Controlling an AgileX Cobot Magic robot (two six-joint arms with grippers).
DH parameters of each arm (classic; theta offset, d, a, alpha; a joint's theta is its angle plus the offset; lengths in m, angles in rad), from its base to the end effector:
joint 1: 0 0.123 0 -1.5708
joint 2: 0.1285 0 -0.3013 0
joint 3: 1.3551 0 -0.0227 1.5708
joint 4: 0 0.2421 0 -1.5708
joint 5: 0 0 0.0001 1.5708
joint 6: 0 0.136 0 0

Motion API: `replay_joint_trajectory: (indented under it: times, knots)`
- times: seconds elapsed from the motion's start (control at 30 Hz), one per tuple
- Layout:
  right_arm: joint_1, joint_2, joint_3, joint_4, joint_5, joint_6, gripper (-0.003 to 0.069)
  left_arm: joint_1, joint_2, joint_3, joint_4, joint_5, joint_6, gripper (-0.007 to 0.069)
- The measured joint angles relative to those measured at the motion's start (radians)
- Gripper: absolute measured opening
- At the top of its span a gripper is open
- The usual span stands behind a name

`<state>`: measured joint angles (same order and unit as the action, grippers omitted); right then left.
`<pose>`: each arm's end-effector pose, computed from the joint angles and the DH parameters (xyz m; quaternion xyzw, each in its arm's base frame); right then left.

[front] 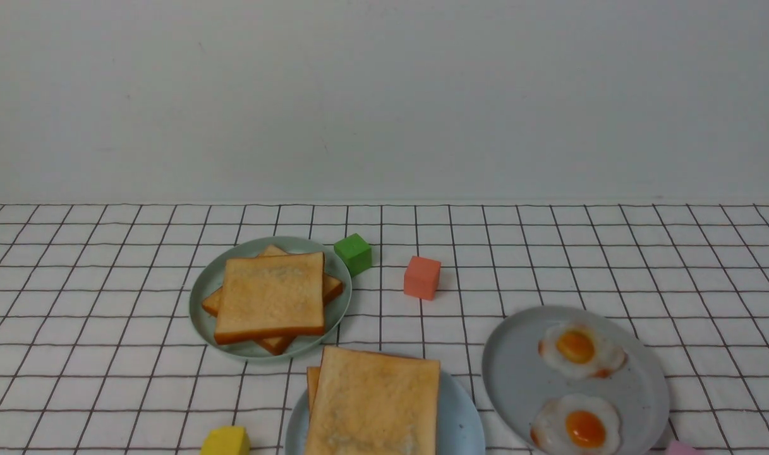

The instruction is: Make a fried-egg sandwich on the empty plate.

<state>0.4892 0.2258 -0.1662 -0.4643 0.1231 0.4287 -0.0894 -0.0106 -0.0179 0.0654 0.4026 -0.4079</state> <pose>0.0866 0.0376 0.2456 -0.1717 0.7153 0.1335 0.6641 0.0691 -0.0027 0.1705 -0.1107 0.7930 -0.1199 0.5870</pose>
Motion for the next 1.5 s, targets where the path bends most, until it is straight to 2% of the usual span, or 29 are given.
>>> replay_joint_trajectory:
  times: [0.33, 0.57, 1.2, 1.27, 1.37, 1.43, 1.5]
  knots:
    - [0.000, 0.000, 0.000, 0.000, 0.000, 0.001, 0.0043, -0.101, 0.000, 0.046, 0.055, 0.003, 0.023, -0.0011]
    - [0.000, 0.000, 0.000, 0.000, 0.000, 0.001, 0.0052, -0.048, 0.000, 0.046, 0.061, -0.007, 0.023, -0.0006]
    - [-0.007, -0.013, 0.005, -0.028, 0.003, -0.004, 0.0082, -0.047, 0.000, 0.046, 0.063, -0.008, 0.026, 0.0012]
    - [-0.027, -0.037, 0.007, -0.057, 0.008, -0.011, 0.0084, -0.047, 0.000, 0.046, 0.063, -0.008, 0.026, 0.0015]
    - [-0.112, -0.117, 0.027, -0.072, 0.027, 0.010, 0.0088, -0.047, 0.000, 0.046, 0.063, -0.008, 0.027, 0.0018]
    - [-0.145, -0.138, 0.035, -0.037, 0.043, 0.023, 0.0090, -0.047, 0.000, 0.046, 0.063, -0.008, 0.027, 0.0019]
    - [-0.215, -0.180, 0.054, 0.107, 0.155, -0.012, 0.0093, -0.047, 0.000, 0.046, 0.063, -0.008, 0.027, 0.0021]
